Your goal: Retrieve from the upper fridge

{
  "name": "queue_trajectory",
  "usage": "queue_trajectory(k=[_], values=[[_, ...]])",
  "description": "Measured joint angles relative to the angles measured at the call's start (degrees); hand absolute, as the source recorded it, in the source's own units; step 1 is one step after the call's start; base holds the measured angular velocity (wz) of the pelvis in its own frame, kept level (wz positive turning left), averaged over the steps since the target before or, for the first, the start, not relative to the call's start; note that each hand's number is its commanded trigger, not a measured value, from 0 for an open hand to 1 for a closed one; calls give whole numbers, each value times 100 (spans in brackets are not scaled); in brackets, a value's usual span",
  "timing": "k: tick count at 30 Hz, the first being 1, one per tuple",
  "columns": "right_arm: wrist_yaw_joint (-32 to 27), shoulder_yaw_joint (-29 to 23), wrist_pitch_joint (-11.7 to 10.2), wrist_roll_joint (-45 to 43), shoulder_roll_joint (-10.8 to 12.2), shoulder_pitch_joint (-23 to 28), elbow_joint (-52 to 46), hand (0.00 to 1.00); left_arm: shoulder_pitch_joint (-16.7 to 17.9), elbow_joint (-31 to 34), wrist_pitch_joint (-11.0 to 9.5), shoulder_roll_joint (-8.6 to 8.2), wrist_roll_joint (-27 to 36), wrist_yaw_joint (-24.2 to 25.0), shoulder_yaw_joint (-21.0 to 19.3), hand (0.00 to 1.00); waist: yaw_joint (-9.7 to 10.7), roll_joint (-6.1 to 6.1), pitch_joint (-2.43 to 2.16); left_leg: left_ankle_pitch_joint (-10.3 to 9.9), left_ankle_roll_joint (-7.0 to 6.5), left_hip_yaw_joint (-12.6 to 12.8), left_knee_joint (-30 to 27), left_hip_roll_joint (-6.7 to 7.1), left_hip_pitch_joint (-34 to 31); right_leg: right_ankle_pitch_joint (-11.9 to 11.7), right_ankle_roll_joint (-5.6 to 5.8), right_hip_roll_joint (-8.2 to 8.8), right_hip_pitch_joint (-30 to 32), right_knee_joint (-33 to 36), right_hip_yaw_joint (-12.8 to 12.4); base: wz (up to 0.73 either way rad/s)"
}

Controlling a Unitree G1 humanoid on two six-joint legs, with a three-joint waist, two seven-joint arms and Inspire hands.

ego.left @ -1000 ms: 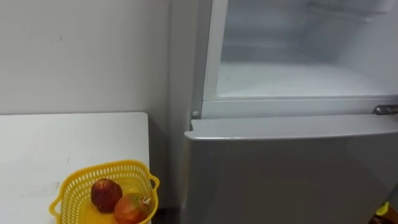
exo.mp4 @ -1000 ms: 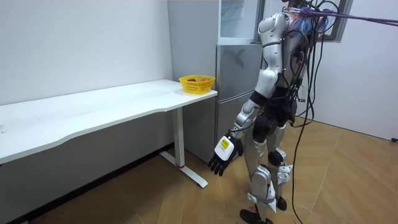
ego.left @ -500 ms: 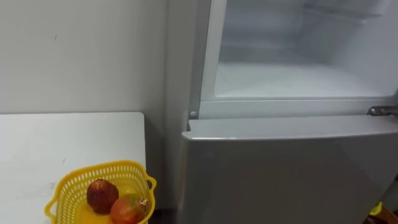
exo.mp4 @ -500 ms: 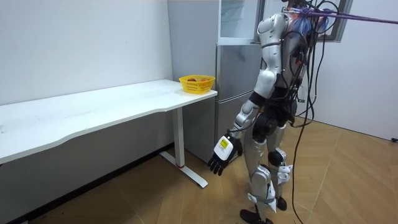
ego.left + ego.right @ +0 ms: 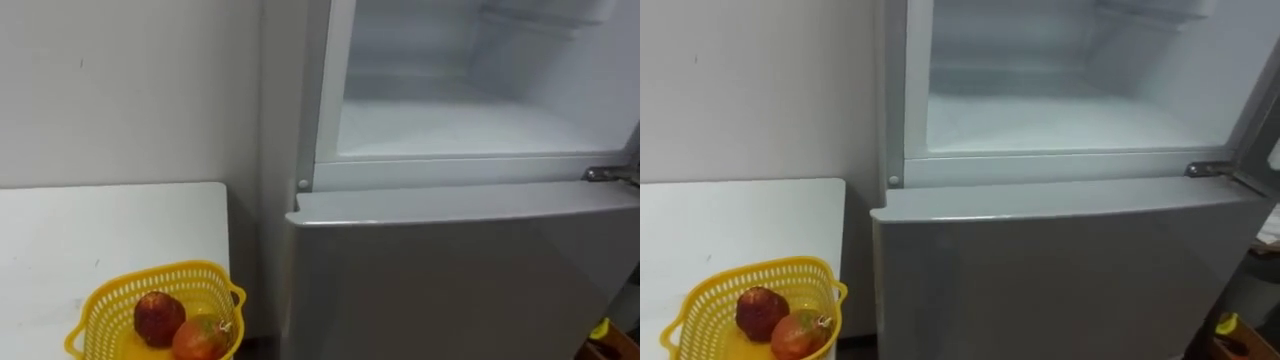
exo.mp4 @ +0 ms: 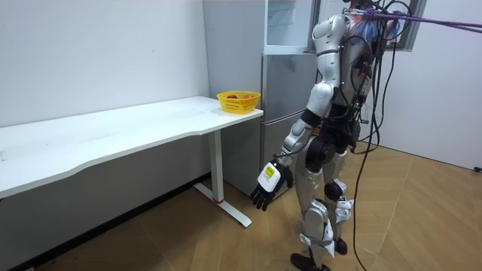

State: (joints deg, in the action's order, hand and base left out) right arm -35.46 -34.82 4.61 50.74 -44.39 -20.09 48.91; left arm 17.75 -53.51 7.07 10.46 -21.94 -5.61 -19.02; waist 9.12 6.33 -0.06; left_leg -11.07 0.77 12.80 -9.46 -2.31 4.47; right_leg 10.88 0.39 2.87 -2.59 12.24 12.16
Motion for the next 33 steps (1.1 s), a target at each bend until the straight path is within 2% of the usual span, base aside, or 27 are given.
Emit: queue_trajectory(k=[3, 5, 6, 8, 10, 11, 12, 17, 20, 23, 26, 33], values=[[-346, 165, 51, -1208, 394, 224, -842, 0, -7, -9, -15, 2, -3, 3, 128, 0, -12, -35, 17, 26, 9, 48, -10, -8, -33, 16, -19, -1, 118, 55, -75, -13], [-534, 227, 54, -2204, 751, 627, -2045, 0, -54, -118, -137, -1, -4, 4, 247, 0, -26, -83, 14, 38, 12, 56, -22, -15, -37, 15, -26, -11, 174, 86, -104, -6], [-553, 260, 47, -2455, 854, 764, -2315, 0, -56, -128, -163, 0, -5, 3, 249, 0, -35, -89, 17, 43, 16, 56, -22, -19, -36, 15, -28, -15, 173, 86, -105, 0], [-642, 597, -13, -3408, 1181, 1368, -3436, 0, -73, -178, -261, 13, -5, -41, 454, 0, -124, -108, 22, 50, 24, 58, -20, -30, -29, 5, -47, -23, 172, 88, -112, -3], [-704, 695, -56, -4170, 1440, 1679, -4095, 0, -83, -245, -362, 14, 0, -44, 673, 0, -194, -115, 23, 50, 24, 60, -22, -30, -18, 1, -52, -25, 158, 69, -117, 0], [-709, 727, -161, -4572, 1607, 1773, -4365, 0, -113, -297, -405, 12, 0, -43, 773, 0, -232, -115, 23, 49, 24, 60, -21, -32, -15, -7, -53, -27, 154, 53, -117, 0], [-698, 732, -221, -4737, 1645, 1797, -4461, 0, -129, -327, -424, 12, 0, -42, 834, 0, -259, -115, 23, 49, 23, 61, -21, -32, -16, -12, -52, -27, 154, 47, -119, 0], [-692, 820, -917, -5615, 1666, 1819, -5048, 0, -249, -337, -535, 37, 1, -37, 1088, 0, -470, -119, 28, 48, 23, 60, -20, -39, -23, -22, -49, -26, 138, 38, -105, 0], [-612, 974, -1160, -6038, 1725, 1819, -5237, 0, -319, -337, -593, 37, -3, -37, 1107, 0, -514, -147, 27, 48, 23, 59, -20, -43, -19, -22, -49, -28, 107, 30, -89, 5], [-512, 1121, -1281, -6272, 1728, 1820, -5265, 0, -390, -337, -625, 38, -6, -37, 1119, 0, -602, -126, 48, 47, 24, 60, -12, -43, 7, -22, -49, -29, 67, 29, -80, 1], [-417, 1162, -1352, -6505, 1727, 1817, -5265, 0, -437, -337, -696, 41, -5, -49, 1127, 0, -668, -115, 47, 46, 25, 57, 10, -42, 8, -22, -48, -31, 61, 18, -72, 0], [-288, 1504, -1358, -6692, 1728, 1818, -5265, 0, -432, -336, -744, 56, 113, -176, 1260, 0, -675, -96, 42, 46, 25, 59, 23, -42, 0, -22, -49, -33, 44, 26, -69, 0]])
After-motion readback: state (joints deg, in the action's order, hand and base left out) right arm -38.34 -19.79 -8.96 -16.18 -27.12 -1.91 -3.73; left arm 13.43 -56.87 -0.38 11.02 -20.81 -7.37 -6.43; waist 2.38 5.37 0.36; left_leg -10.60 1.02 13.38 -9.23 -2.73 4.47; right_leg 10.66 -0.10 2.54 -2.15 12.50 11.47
